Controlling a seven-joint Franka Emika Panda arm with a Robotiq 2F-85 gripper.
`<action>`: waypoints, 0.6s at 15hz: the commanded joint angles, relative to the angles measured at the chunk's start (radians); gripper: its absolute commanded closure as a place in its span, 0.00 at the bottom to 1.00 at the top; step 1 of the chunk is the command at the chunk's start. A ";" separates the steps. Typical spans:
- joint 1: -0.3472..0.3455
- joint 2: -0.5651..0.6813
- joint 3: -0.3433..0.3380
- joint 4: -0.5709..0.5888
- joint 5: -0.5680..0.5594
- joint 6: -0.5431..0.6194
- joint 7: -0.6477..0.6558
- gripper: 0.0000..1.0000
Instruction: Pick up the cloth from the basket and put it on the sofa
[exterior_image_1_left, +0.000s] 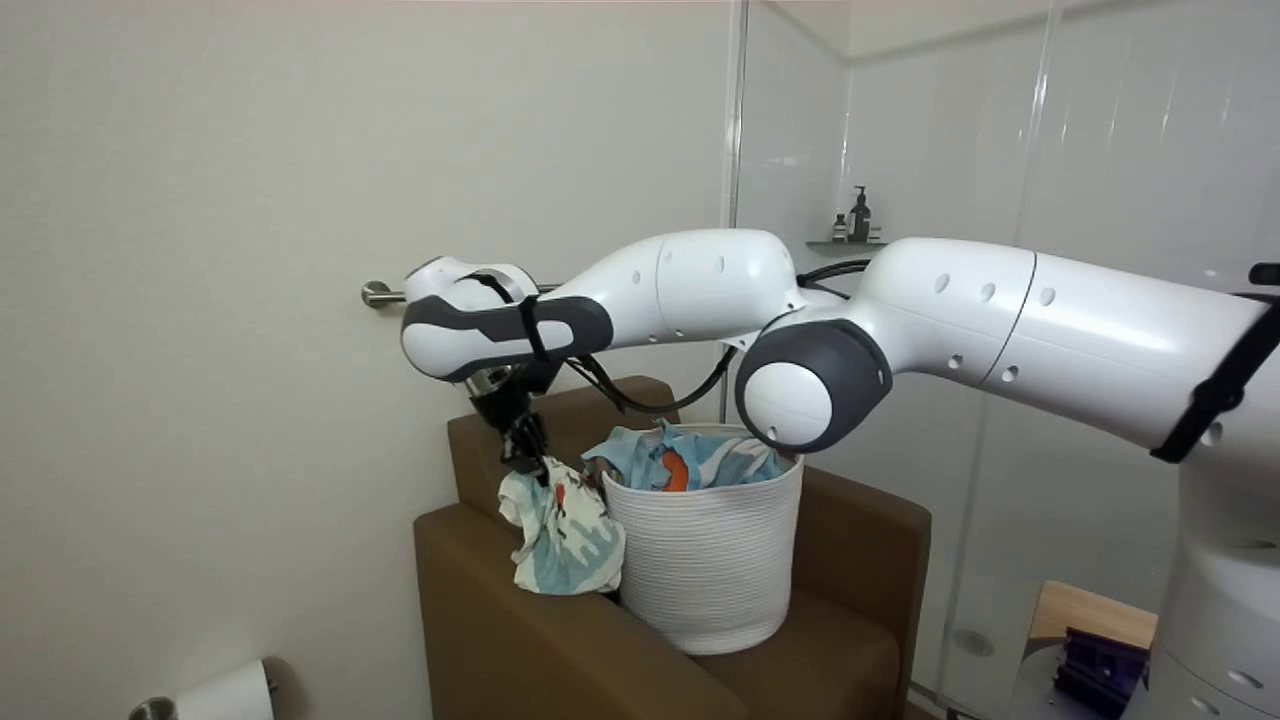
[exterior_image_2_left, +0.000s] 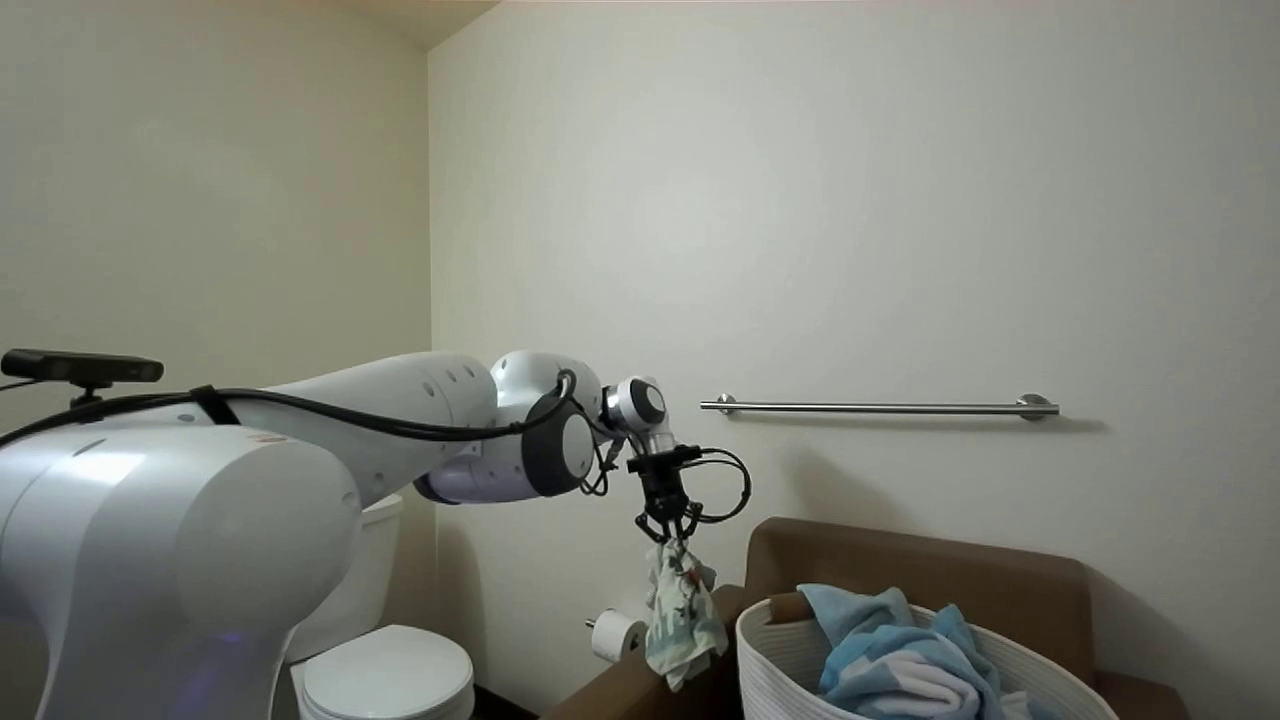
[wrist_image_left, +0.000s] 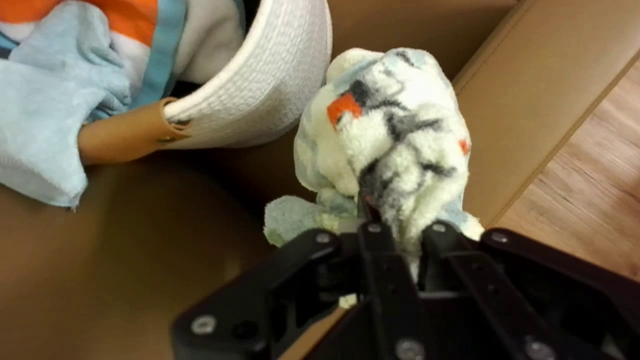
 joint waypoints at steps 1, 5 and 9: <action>0.021 -0.025 -0.005 -0.021 -0.055 0.048 -0.137 0.97; 0.035 -0.038 -0.003 -0.030 -0.075 0.099 -0.218 0.97; 0.019 -0.048 0.008 -0.039 -0.059 0.100 -0.297 0.97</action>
